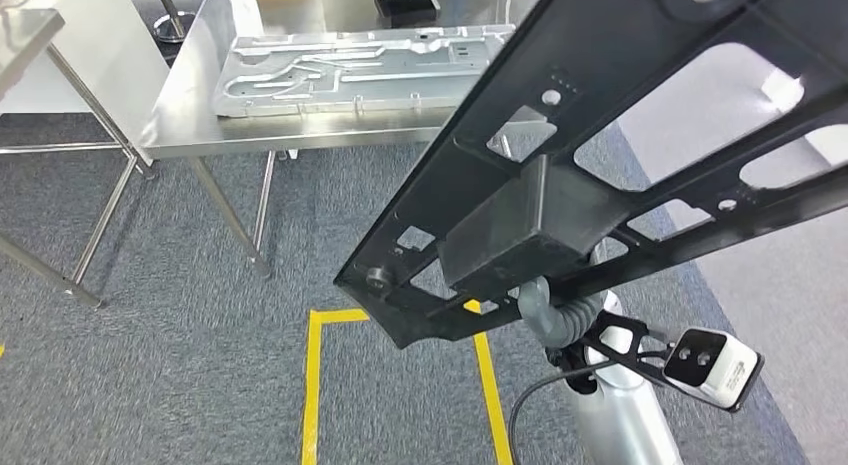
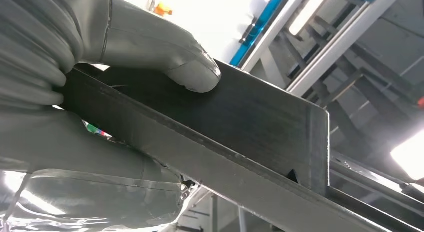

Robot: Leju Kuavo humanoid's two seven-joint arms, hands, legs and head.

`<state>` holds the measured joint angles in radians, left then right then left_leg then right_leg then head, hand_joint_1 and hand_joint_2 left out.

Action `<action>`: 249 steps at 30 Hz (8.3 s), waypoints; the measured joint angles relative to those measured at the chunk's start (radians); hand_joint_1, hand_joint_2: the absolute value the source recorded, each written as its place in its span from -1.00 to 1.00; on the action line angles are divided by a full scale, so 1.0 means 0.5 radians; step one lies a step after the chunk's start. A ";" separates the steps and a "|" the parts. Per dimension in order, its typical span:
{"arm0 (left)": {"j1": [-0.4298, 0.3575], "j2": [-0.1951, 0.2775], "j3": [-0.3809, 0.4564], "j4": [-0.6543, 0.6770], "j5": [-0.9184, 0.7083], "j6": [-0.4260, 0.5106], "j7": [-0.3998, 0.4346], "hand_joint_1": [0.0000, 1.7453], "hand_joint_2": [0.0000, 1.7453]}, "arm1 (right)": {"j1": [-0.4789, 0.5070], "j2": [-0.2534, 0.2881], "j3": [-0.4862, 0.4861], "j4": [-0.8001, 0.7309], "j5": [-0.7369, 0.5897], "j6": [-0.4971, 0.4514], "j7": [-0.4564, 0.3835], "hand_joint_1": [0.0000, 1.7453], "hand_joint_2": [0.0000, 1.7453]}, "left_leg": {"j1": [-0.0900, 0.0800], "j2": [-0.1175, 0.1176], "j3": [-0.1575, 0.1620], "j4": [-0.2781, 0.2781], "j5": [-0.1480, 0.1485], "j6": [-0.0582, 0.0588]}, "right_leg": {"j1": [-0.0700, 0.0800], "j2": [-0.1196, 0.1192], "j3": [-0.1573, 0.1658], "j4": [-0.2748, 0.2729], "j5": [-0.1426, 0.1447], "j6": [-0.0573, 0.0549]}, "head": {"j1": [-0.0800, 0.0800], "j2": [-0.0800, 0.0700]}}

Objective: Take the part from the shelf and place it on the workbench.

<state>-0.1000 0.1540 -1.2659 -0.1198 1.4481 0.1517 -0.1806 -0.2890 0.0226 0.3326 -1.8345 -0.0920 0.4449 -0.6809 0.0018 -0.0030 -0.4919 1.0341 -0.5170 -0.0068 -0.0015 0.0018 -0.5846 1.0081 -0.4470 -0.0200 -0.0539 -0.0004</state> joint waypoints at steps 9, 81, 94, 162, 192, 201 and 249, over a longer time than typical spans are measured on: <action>0.010 -0.001 0.001 0.000 0.000 0.005 0.005 -1.00 1.00 | -0.001 0.003 0.000 -0.005 -0.032 0.033 0.000 1.00 1.00 | 0.019 0.001 -0.301 0.147 0.097 -0.029 | -0.006 0.010 0.154 -0.009 -0.123 0.002 | 0.000 0.000; -0.004 -0.003 -0.029 0.000 0.001 -0.009 -0.021 -1.00 1.00 | 0.085 0.073 -0.179 -0.233 -0.089 0.154 0.000 1.00 1.00 | 0.034 -0.003 -0.171 -0.069 0.161 0.047 | -0.023 0.011 -0.171 0.525 -0.285 0.109 | 0.005 0.000; -0.002 -0.006 0.000 0.000 0.001 -0.011 -0.050 -1.00 1.00 | 0.145 0.138 -0.311 -0.471 0.022 0.113 0.000 1.00 1.00 | 0.013 0.002 -0.048 0.113 -0.026 -0.031 | 0.007 0.008 -0.035 -0.019 0.060 -0.028 | 0.005 0.000; -0.038 0.001 -0.184 0.000 0.001 -0.079 -0.110 -1.00 1.00 | -1.443 0.236 0.942 2.889 2.604 -0.960 0.707 1.00 1.00 | 0.035 -0.005 -0.396 0.300 0.084 -0.054 | -0.004 0.012 -0.041 -0.008 0.051 -0.009 | 0.005 0.000; -0.026 -0.007 -0.187 0.000 0.001 -0.014 -0.210 -1.00 -1.00 | -1.256 0.194 0.897 2.761 2.447 -1.844 0.589 -1.00 -1.00 | 0.035 0.001 -0.410 0.389 0.025 -0.058 | -0.002 -0.004 0.001 -0.032 0.046 -0.011 | 0.005 0.000; -0.009 -0.015 -0.175 0.000 0.001 -0.003 -0.204 -1.00 -1.00 | -0.863 -0.038 0.426 1.875 1.909 -2.161 0.284 -1.00 -1.00 | 0.042 -0.016 -0.203 -0.036 0.170 0.033 | -0.001 -0.005 -0.058 0.123 -0.069 0.085 | 0.005 0.000; 0.066 -0.080 0.056 0.000 0.001 -0.052 -0.248 -1.00 -1.00 | 0.844 0.045 -1.909 1.266 1.182 -1.764 0.001 -1.00 -1.00 | 0.014 0.005 -0.323 0.230 -0.039 -0.024 | -0.003 -0.011 0.121 -0.091 -0.013 -0.010 | 0.005 0.000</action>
<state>-0.0672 0.1139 -1.2380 -0.1198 1.4485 0.1258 -0.3046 0.1332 0.0449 -0.6217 -1.2014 0.4989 -0.4369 -0.6806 0.0087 -0.0007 -0.6532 1.1490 -0.5363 -0.0188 -0.0030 -0.0035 -0.5244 0.9624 -0.4533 -0.0253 -0.0516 -0.0004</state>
